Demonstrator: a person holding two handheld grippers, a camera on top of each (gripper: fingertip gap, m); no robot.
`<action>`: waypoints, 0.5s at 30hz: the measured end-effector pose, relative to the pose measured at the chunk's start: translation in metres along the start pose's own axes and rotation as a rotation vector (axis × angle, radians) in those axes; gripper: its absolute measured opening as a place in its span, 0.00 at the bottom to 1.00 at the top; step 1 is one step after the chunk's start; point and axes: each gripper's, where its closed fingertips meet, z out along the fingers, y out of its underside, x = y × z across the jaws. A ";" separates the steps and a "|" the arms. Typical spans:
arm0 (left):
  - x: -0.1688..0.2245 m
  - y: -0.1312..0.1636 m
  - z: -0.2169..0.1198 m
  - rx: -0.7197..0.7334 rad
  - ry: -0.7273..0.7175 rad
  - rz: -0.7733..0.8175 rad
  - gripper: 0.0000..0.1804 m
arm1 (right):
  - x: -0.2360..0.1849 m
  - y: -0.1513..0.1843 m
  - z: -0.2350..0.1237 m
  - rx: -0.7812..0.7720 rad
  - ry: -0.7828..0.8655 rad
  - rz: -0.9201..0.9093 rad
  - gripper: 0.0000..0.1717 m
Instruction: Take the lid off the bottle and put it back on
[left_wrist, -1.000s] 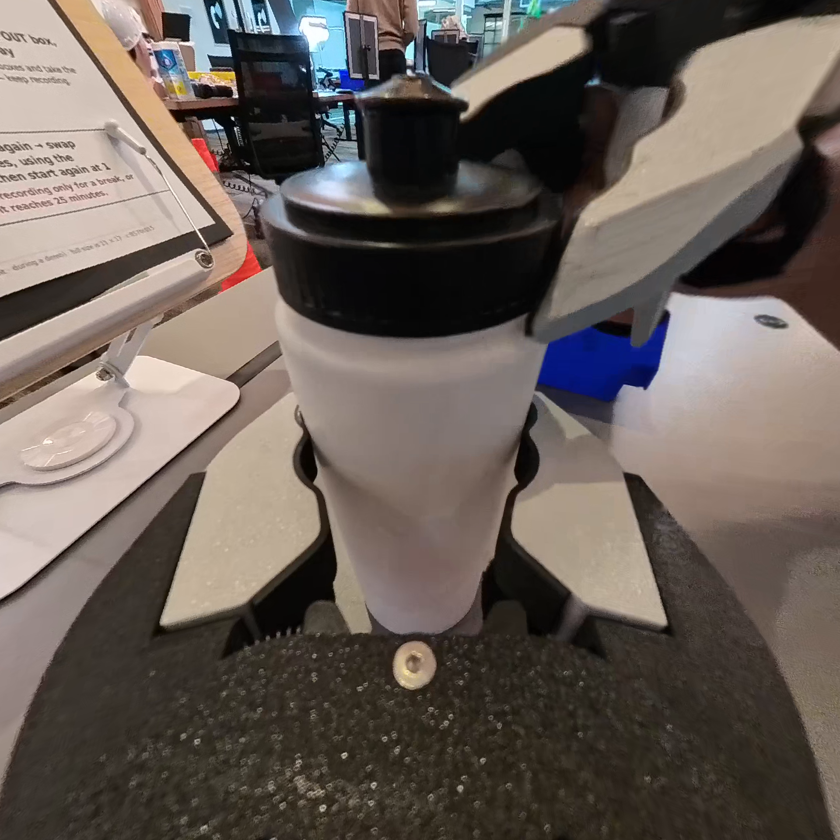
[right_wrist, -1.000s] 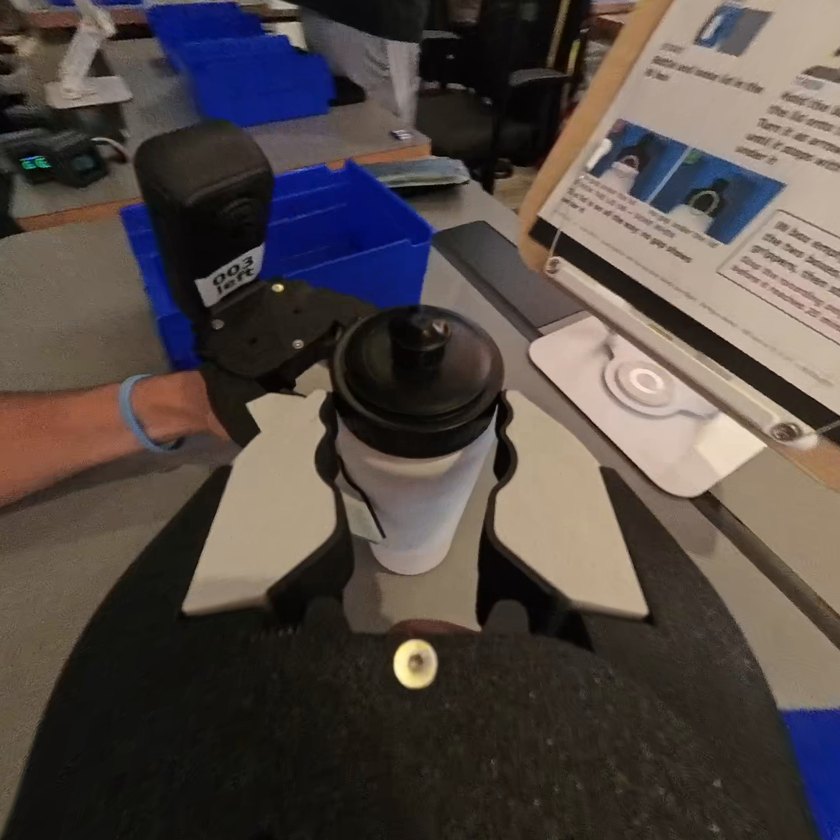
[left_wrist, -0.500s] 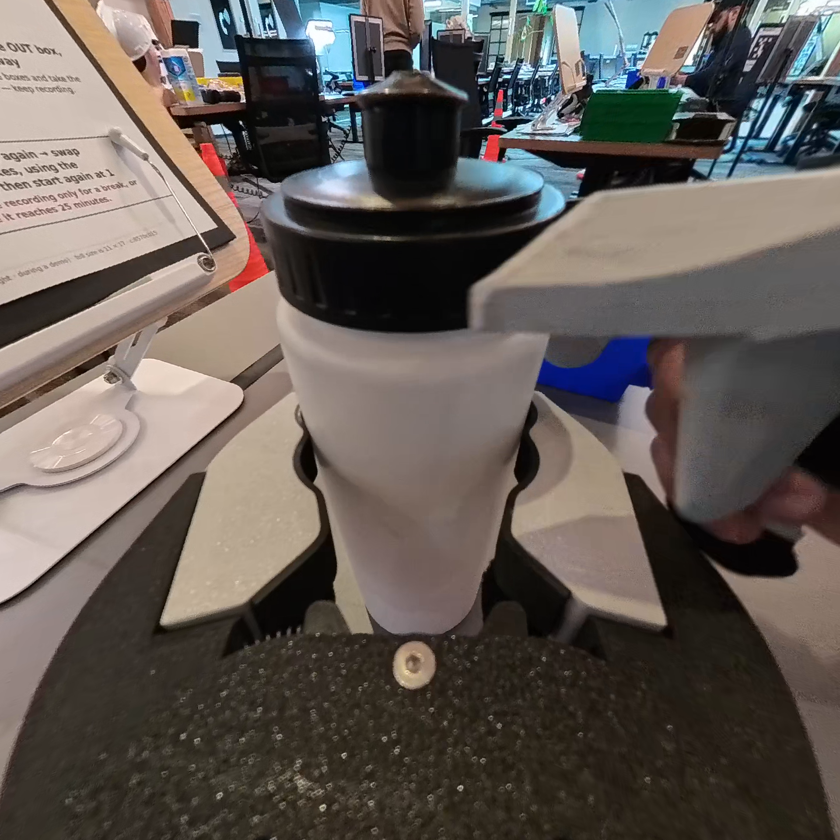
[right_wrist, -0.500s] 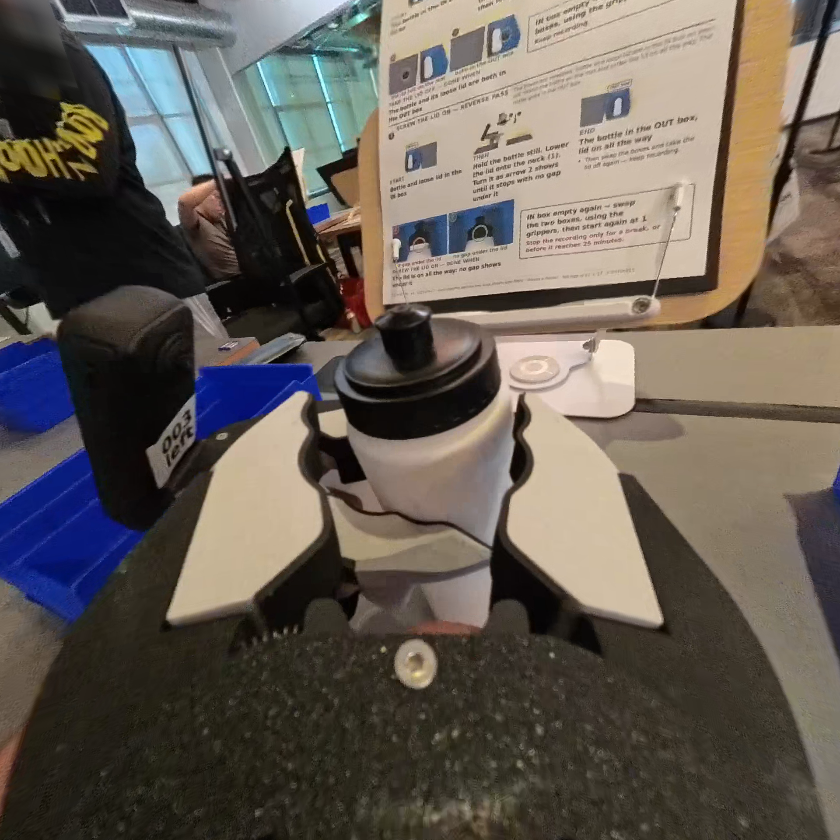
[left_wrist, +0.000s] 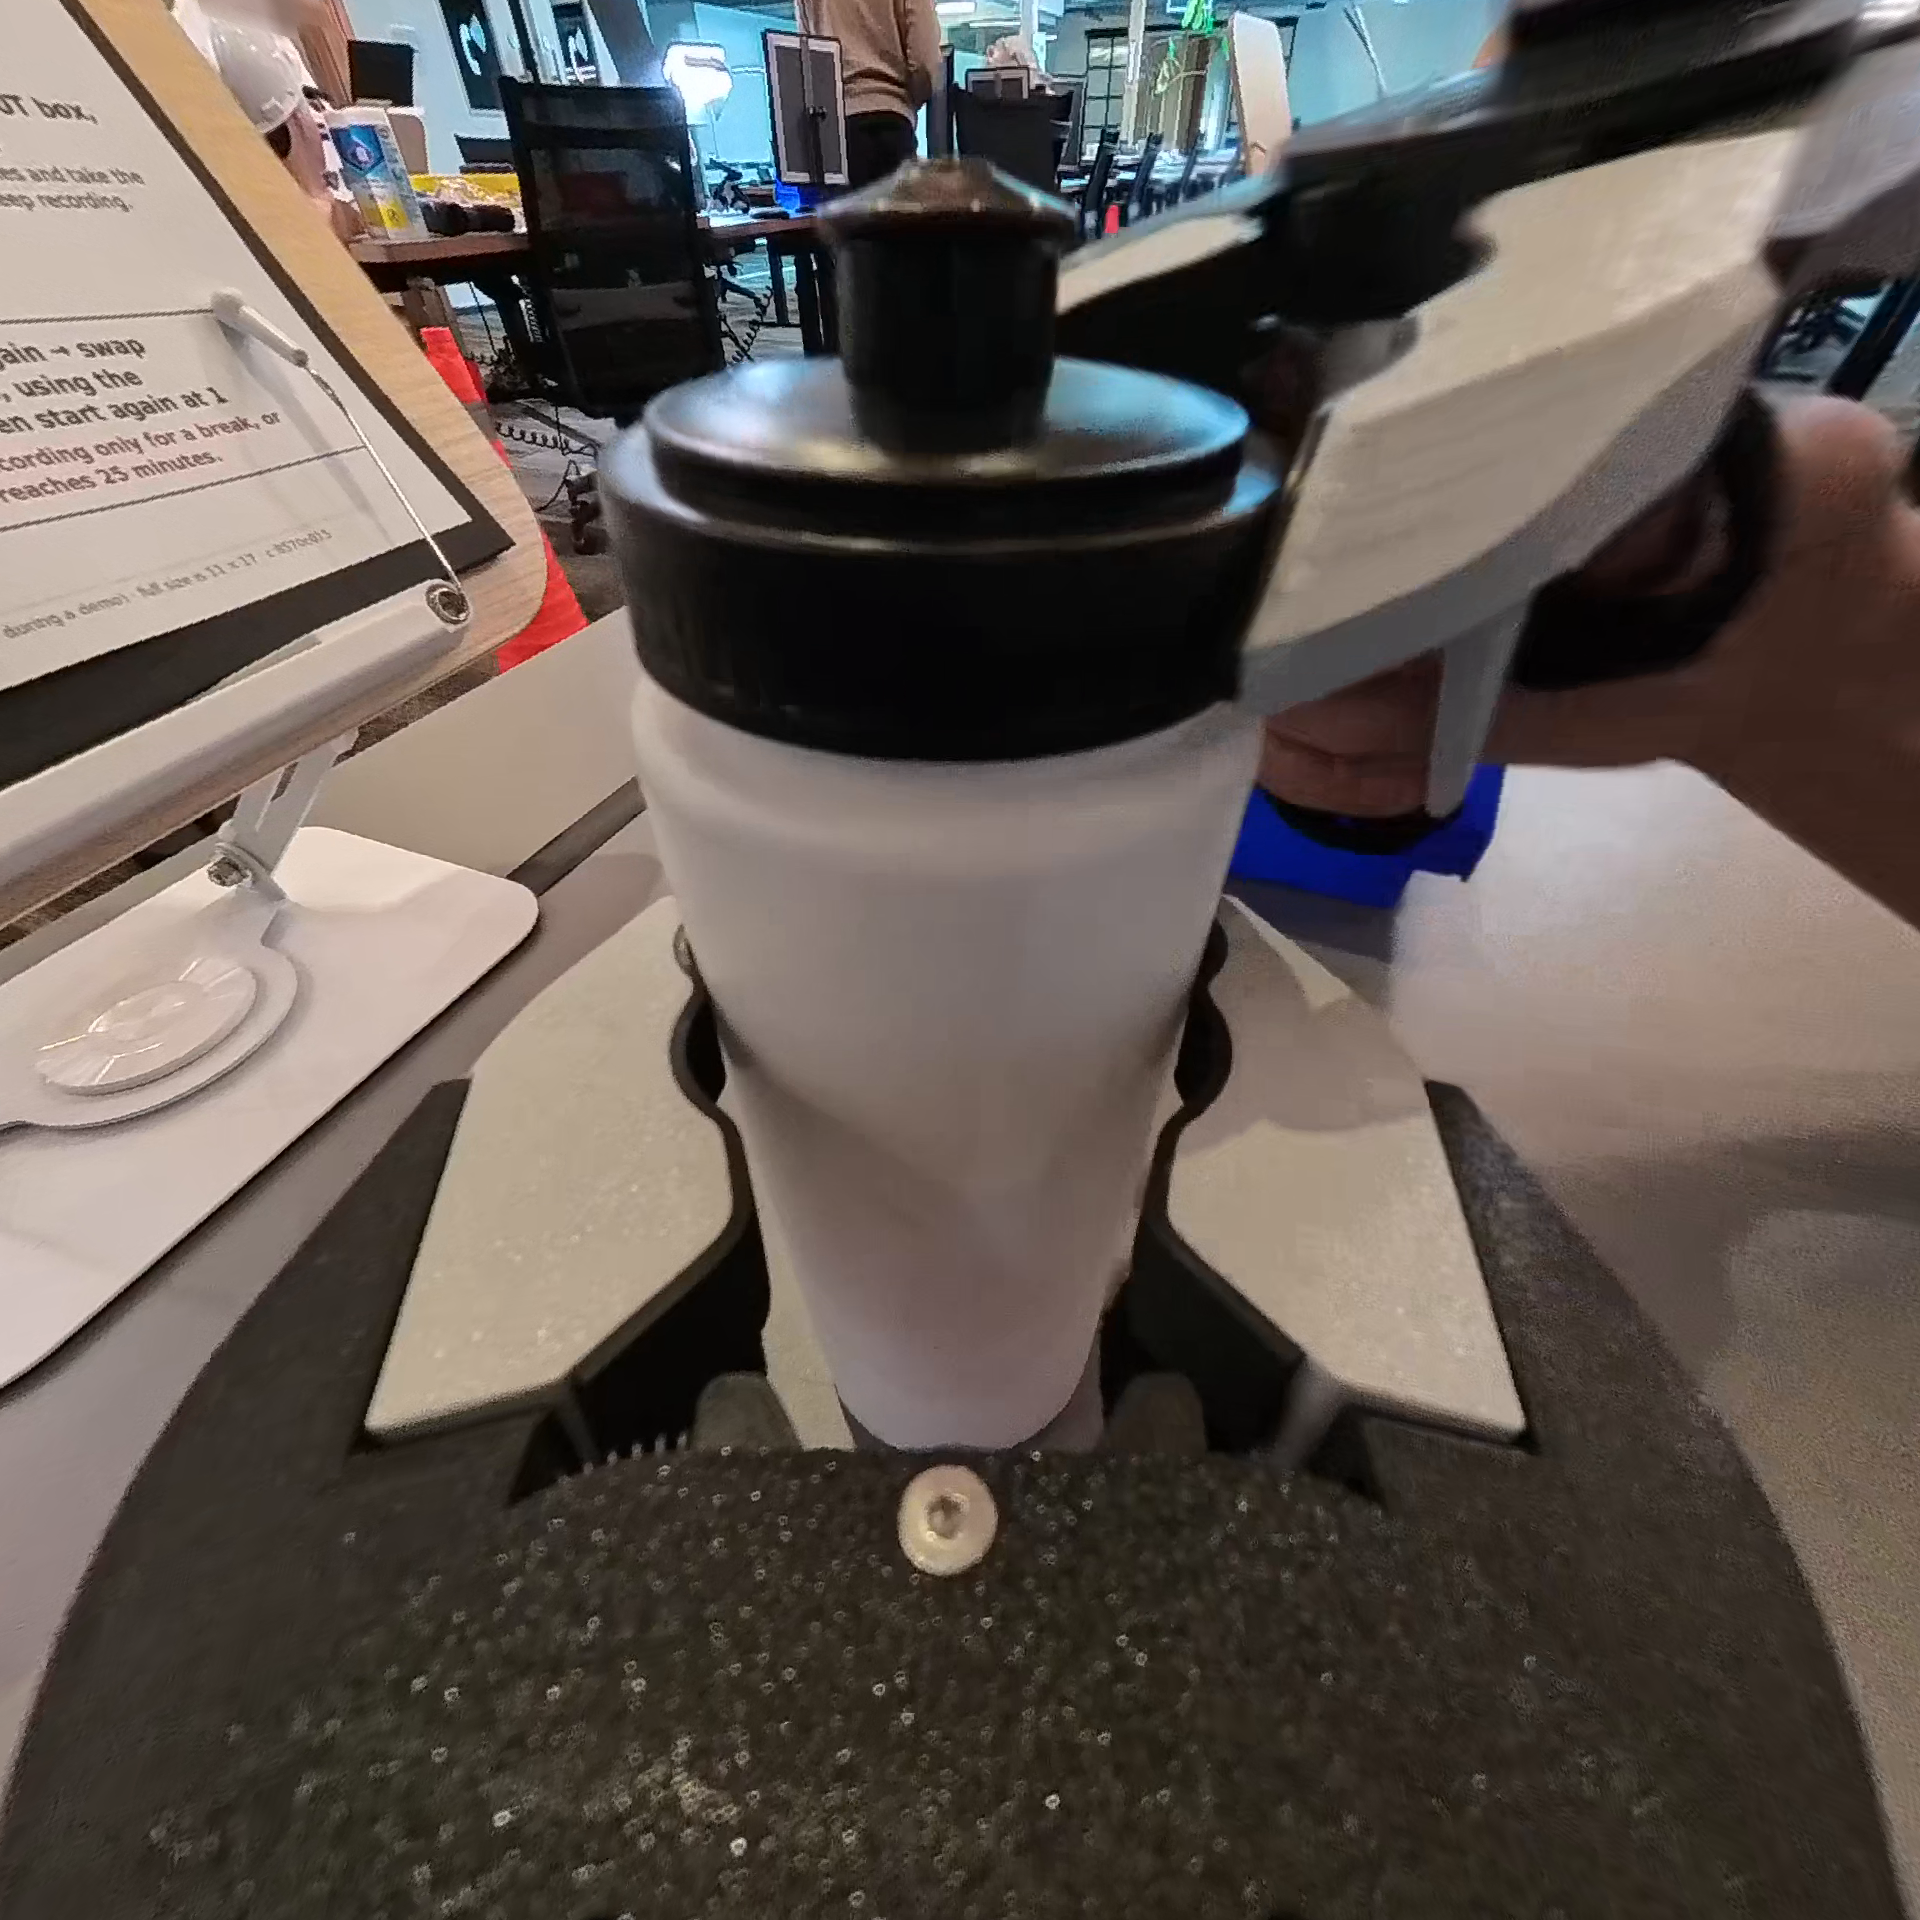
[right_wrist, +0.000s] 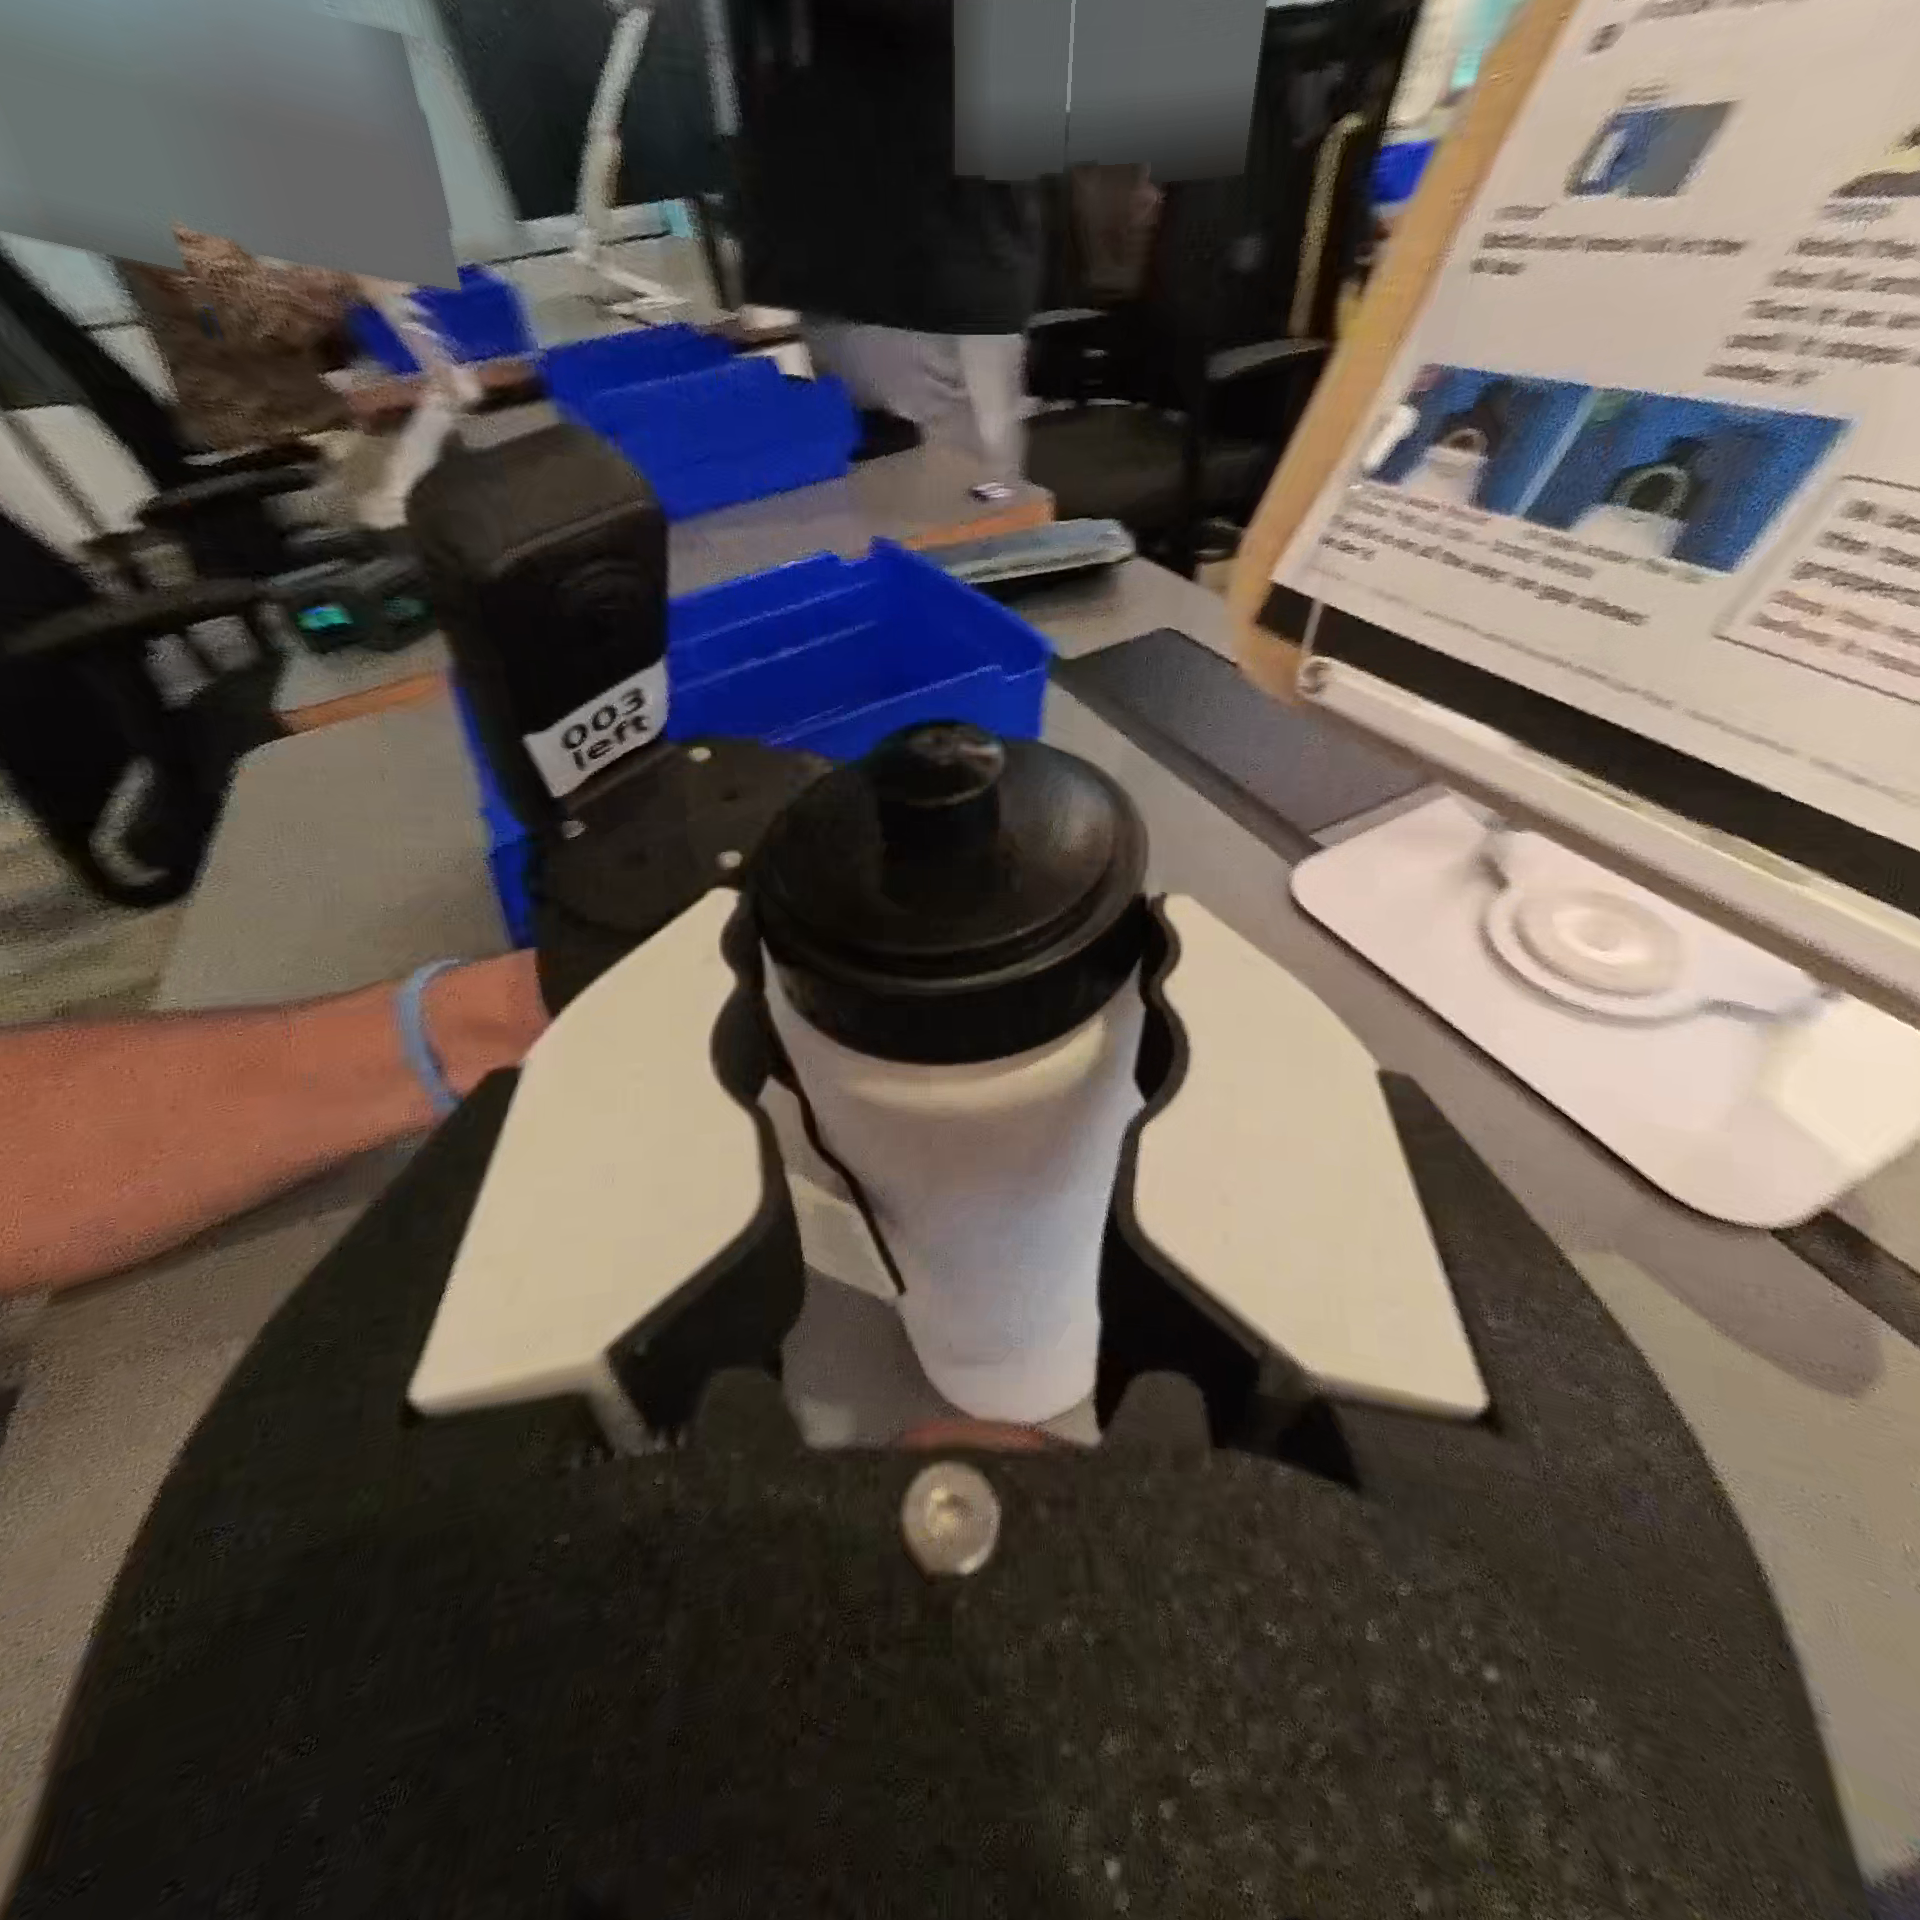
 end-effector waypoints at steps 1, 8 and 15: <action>0.000 0.000 0.001 -0.001 -0.004 -0.002 0.48 | 0.001 0.000 -0.001 0.008 -0.072 0.013 0.40; -0.001 0.000 0.000 0.005 0.002 -0.010 0.48 | -0.007 -0.012 -0.006 0.191 0.194 0.061 0.47; 0.000 0.000 -0.001 0.002 -0.001 -0.007 0.48 | 0.003 -0.009 -0.009 0.288 0.694 0.076 0.42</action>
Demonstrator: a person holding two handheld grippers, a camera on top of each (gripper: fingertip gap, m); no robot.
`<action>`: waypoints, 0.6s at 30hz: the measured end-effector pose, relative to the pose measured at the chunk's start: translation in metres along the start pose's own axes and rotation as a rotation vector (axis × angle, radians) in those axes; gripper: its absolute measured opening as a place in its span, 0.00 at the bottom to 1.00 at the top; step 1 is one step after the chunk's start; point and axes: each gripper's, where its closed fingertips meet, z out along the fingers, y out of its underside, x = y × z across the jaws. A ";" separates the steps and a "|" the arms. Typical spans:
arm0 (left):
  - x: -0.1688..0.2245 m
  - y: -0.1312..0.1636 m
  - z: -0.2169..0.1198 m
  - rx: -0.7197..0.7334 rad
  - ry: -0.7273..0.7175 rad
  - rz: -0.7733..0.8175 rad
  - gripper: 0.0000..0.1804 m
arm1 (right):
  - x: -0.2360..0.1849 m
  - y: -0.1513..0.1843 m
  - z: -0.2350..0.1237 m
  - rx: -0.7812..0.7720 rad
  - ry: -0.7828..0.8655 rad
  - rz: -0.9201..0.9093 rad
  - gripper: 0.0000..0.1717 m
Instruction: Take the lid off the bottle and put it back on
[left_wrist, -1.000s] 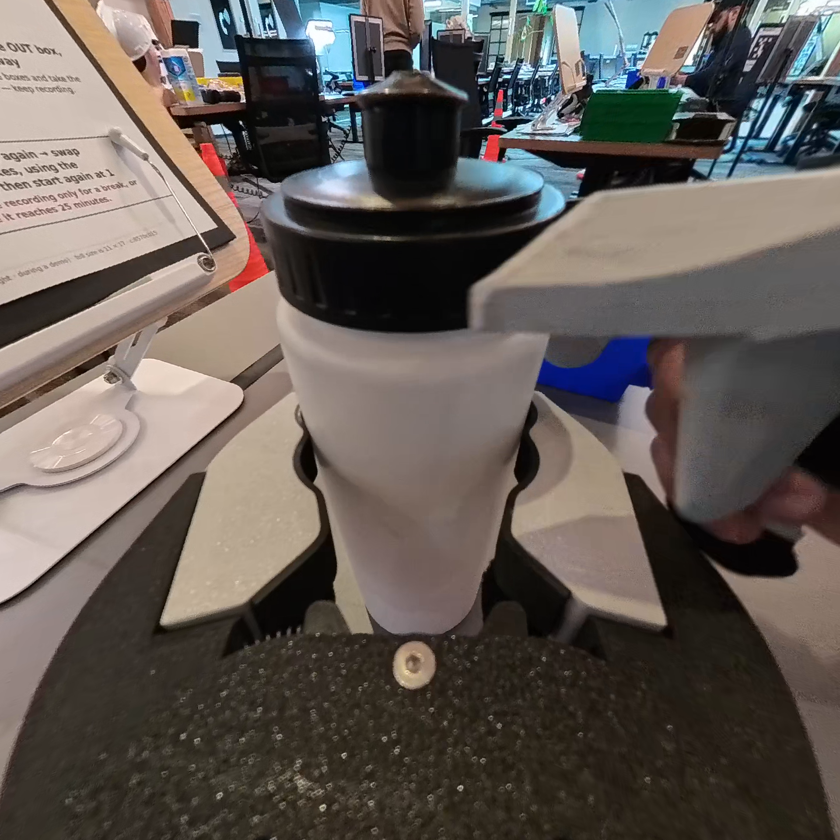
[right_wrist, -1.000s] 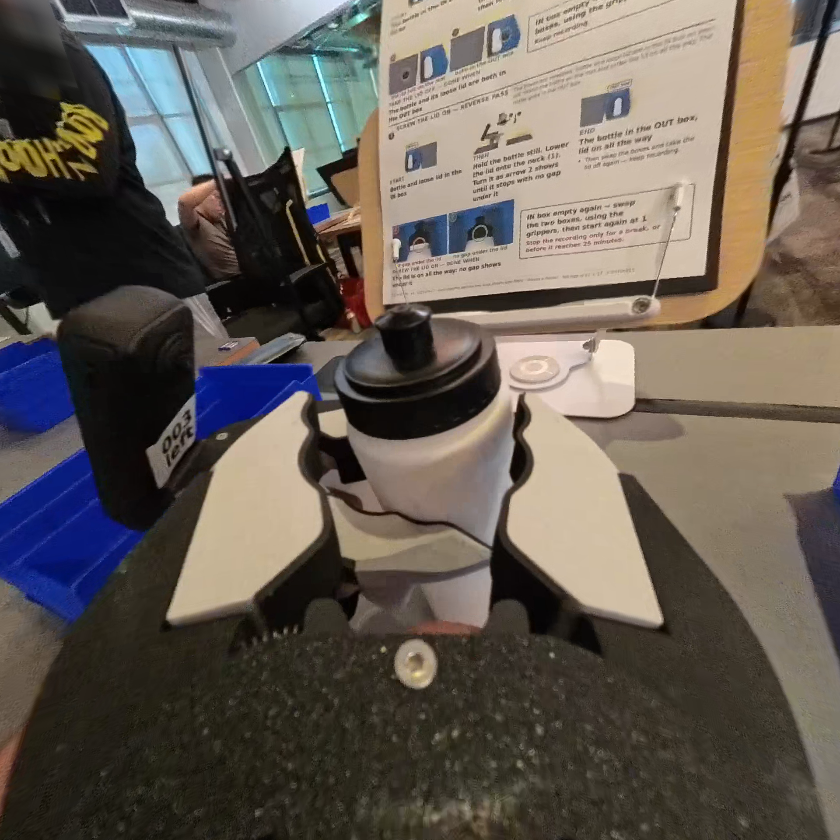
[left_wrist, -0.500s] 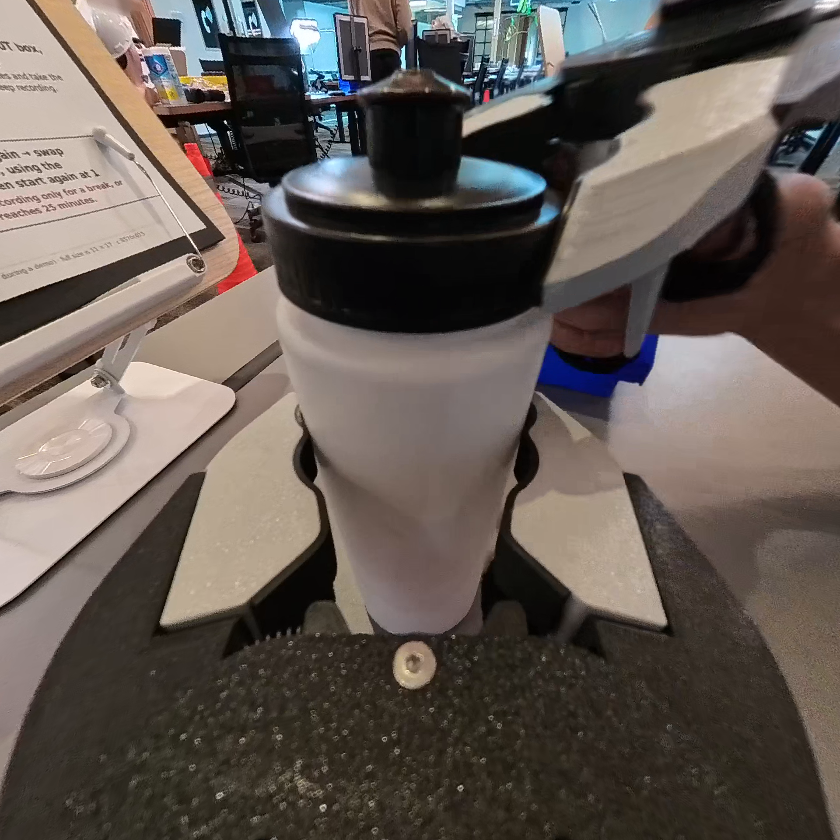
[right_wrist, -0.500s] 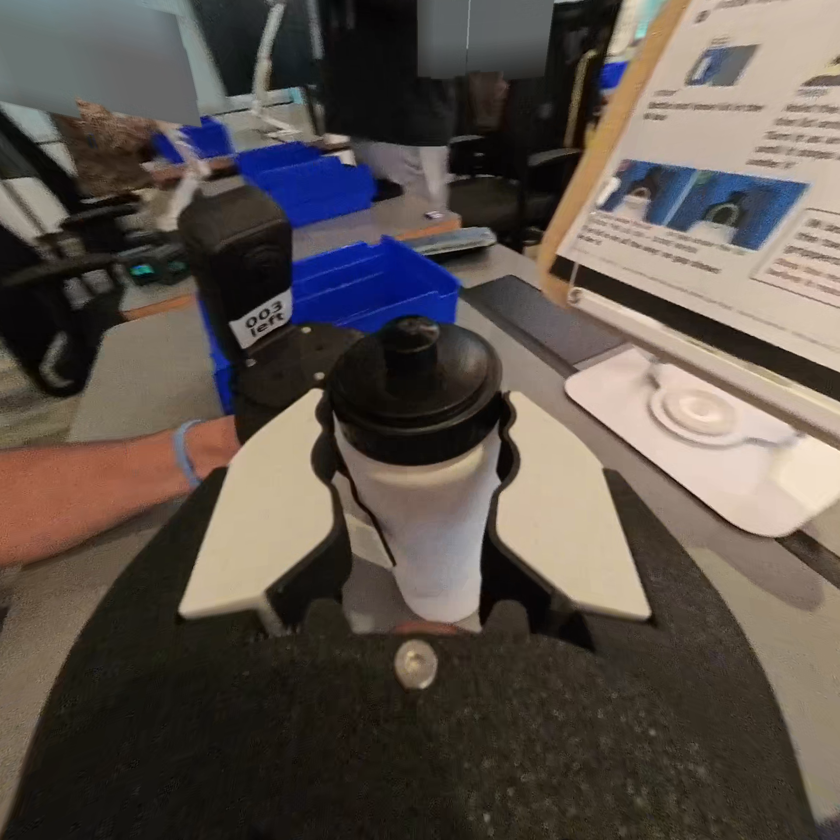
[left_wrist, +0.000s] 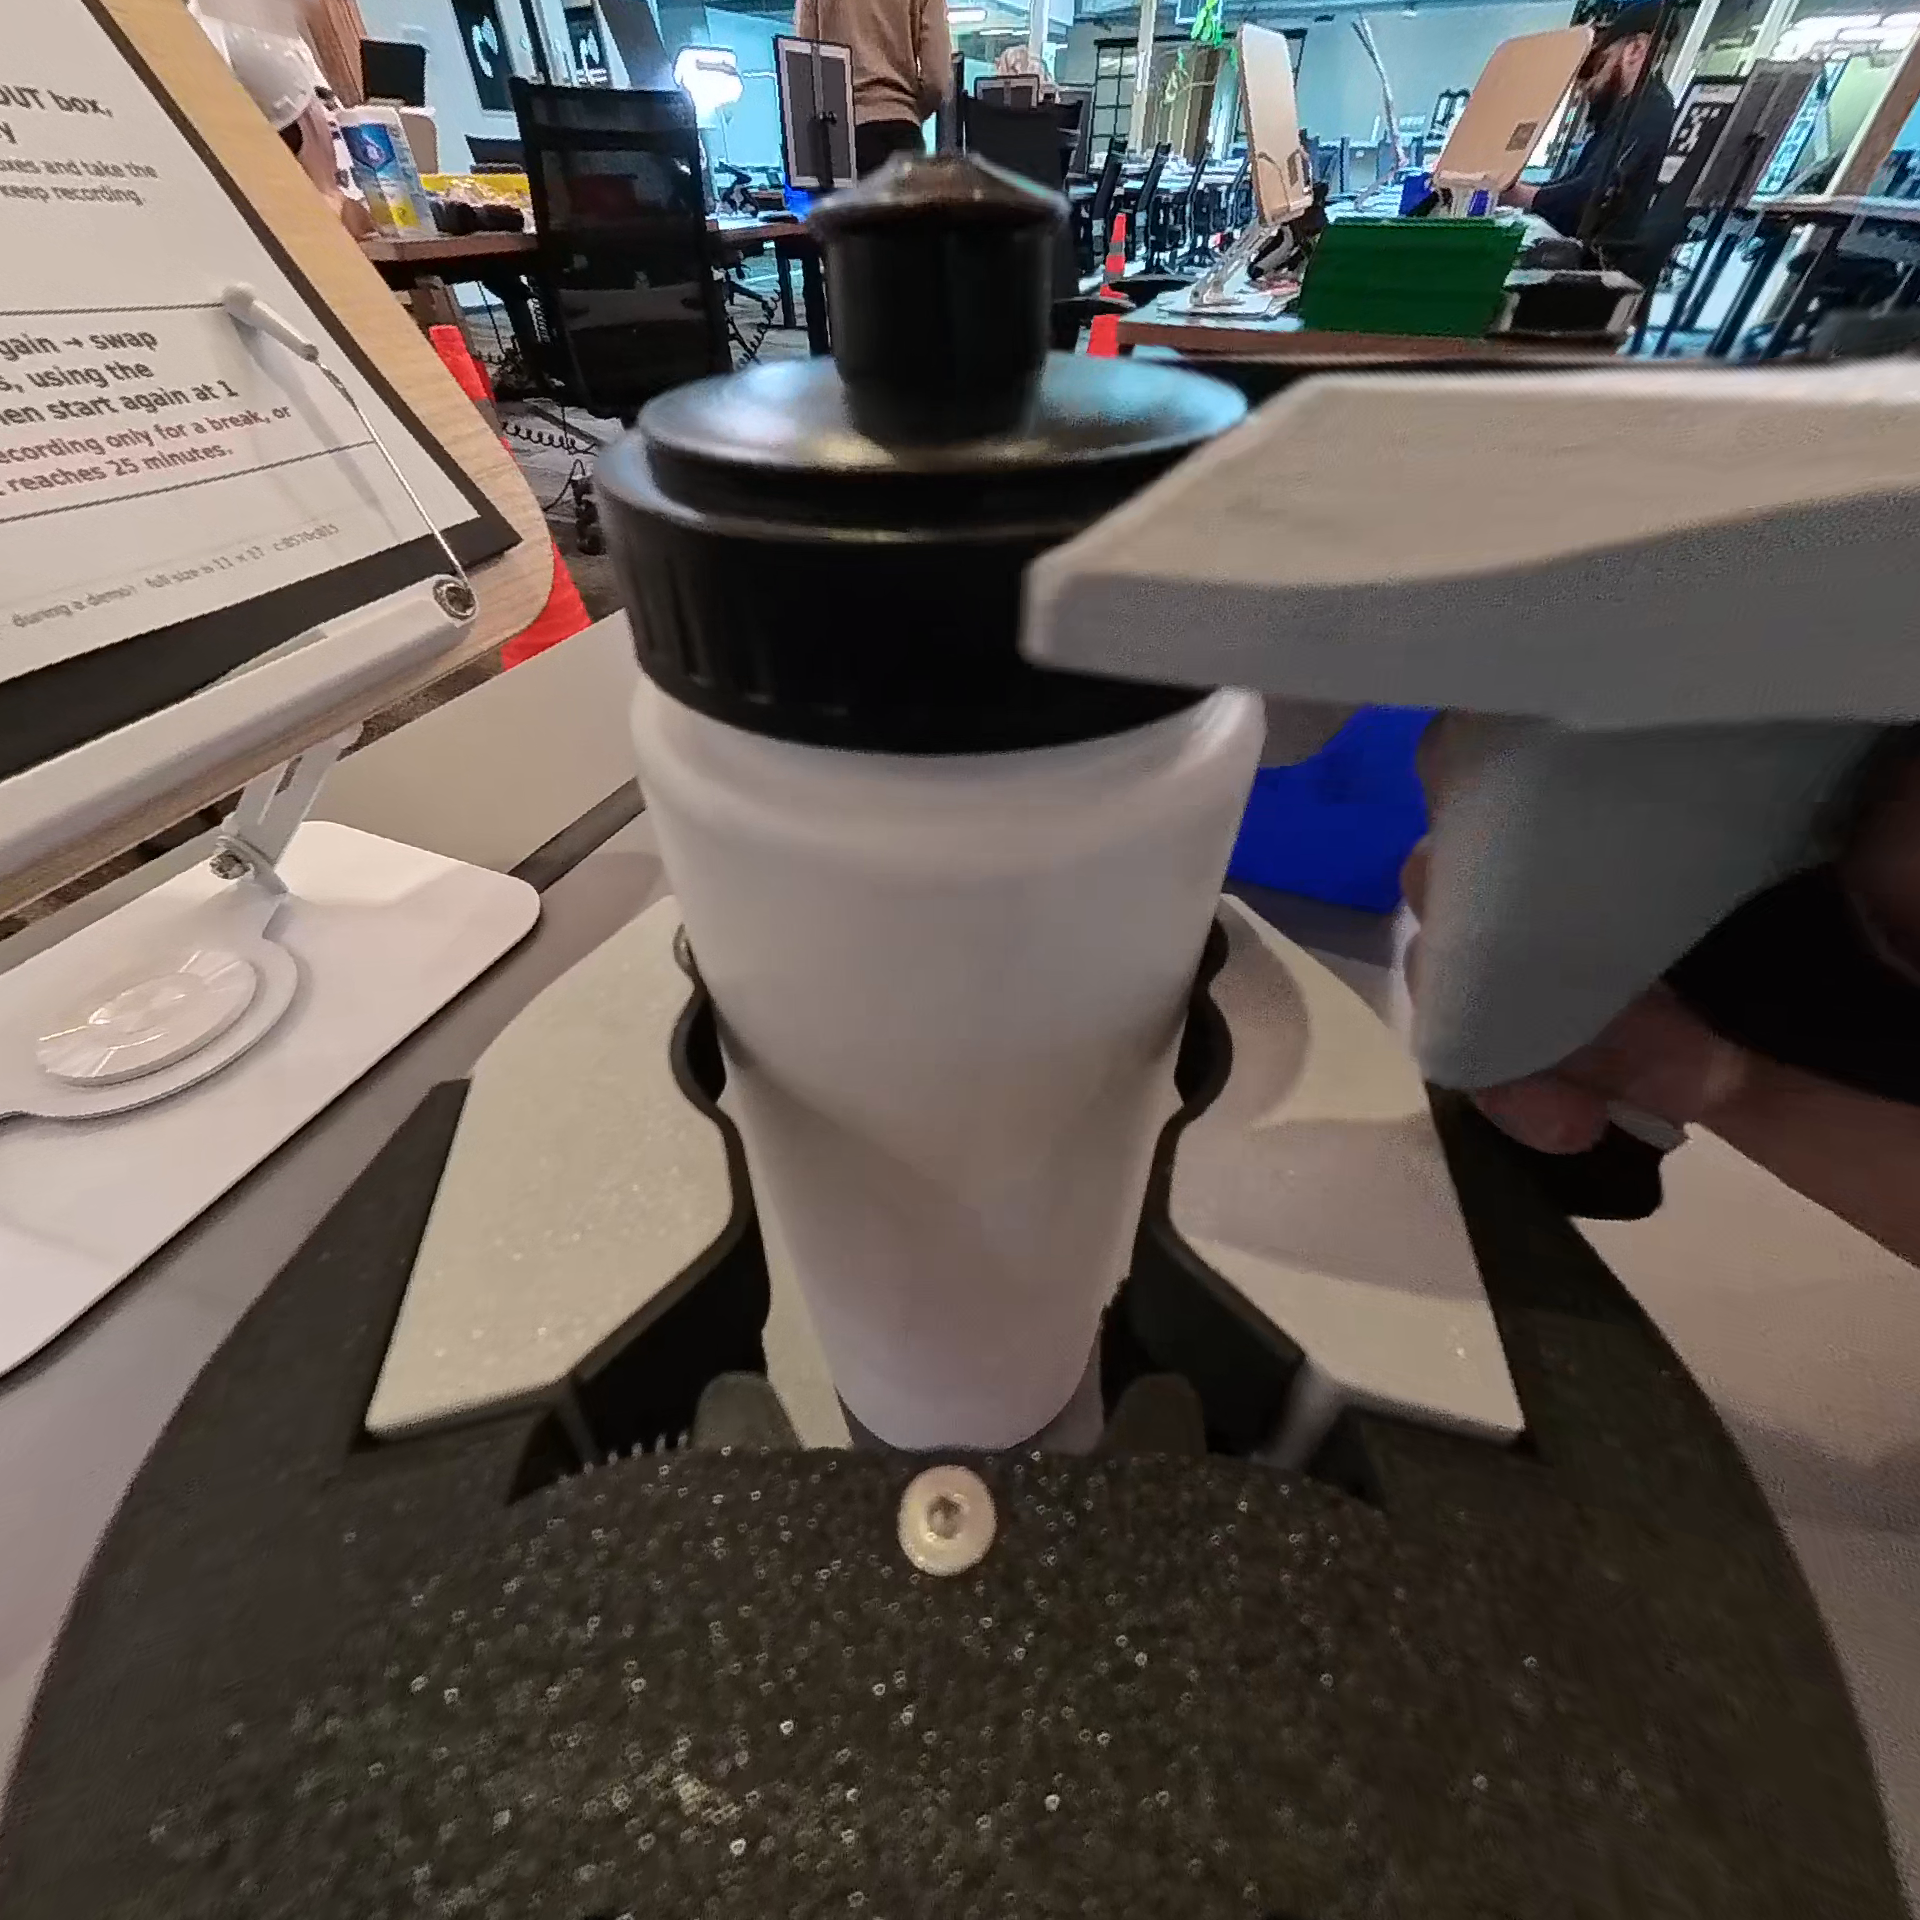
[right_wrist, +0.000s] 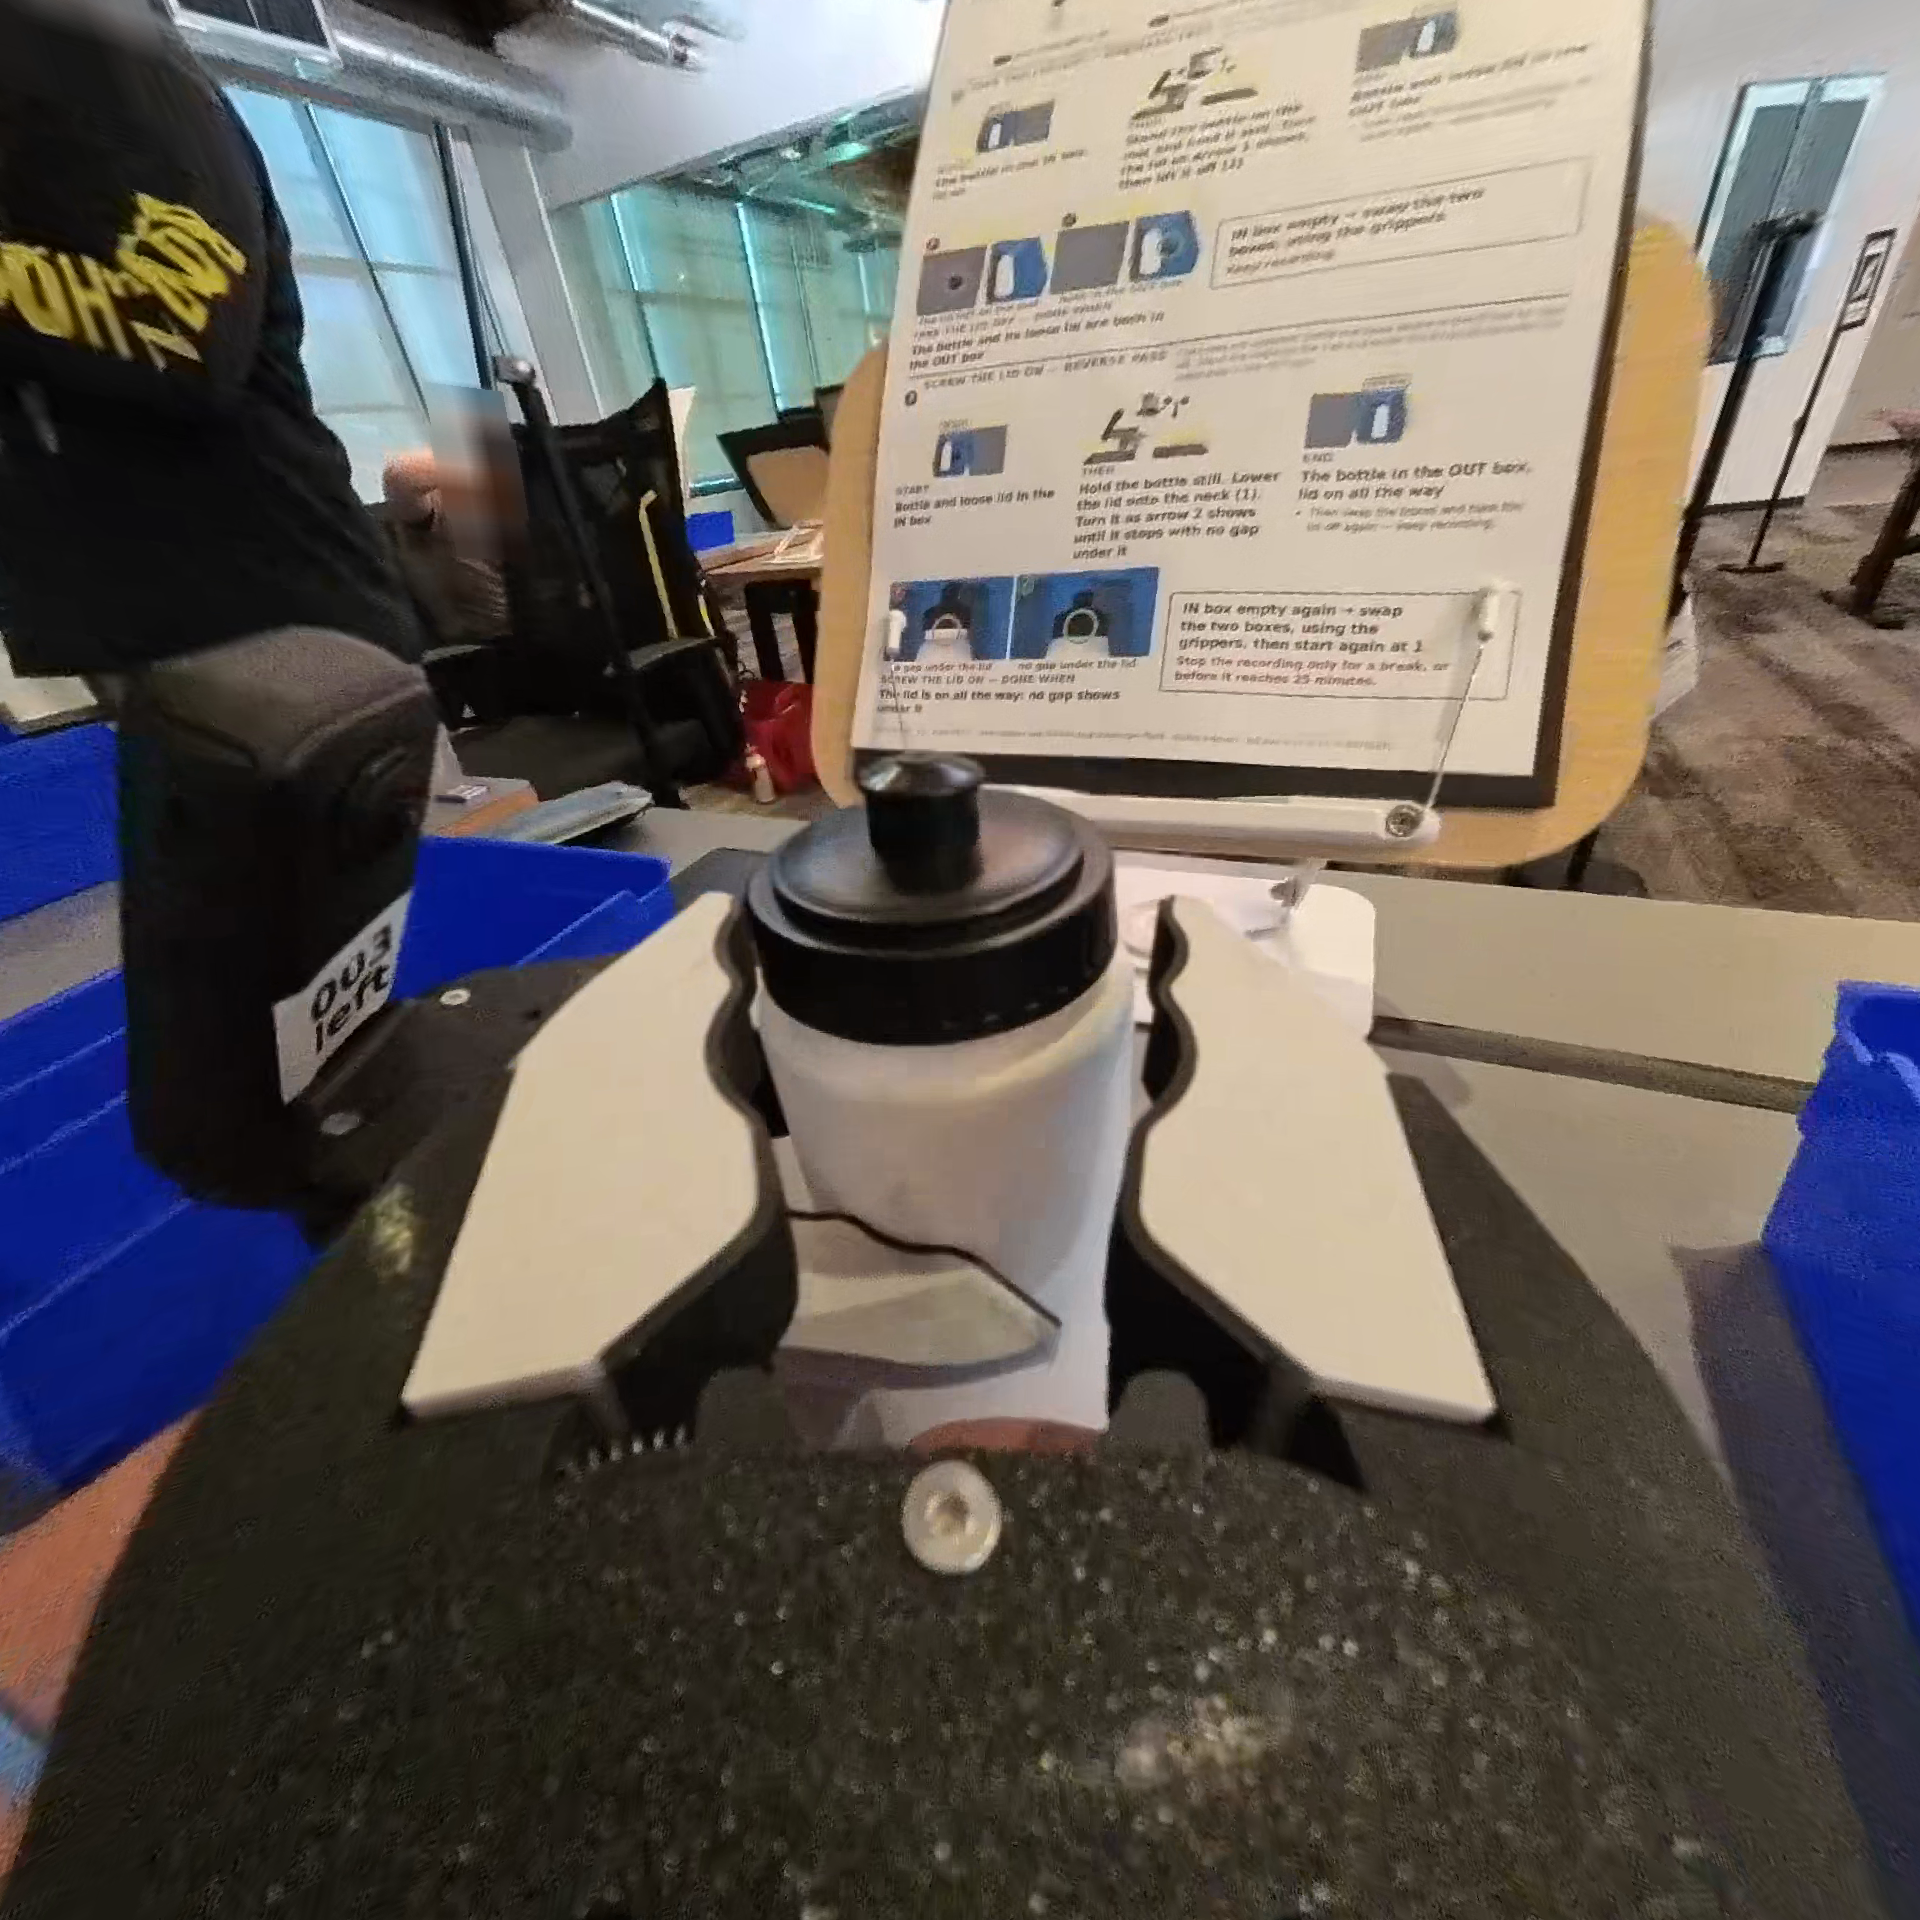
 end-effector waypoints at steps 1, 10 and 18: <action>0.001 0.000 0.000 -0.003 0.001 0.007 0.48 | -0.003 0.002 0.004 -0.029 -0.013 -0.017 0.42; 0.000 0.000 0.000 -0.002 0.007 -0.001 0.48 | -0.007 0.010 0.008 -0.271 -0.404 -0.149 0.41; -0.001 0.000 -0.001 0.002 0.014 -0.009 0.48 | -0.008 0.014 0.005 -0.481 -0.879 -0.306 0.42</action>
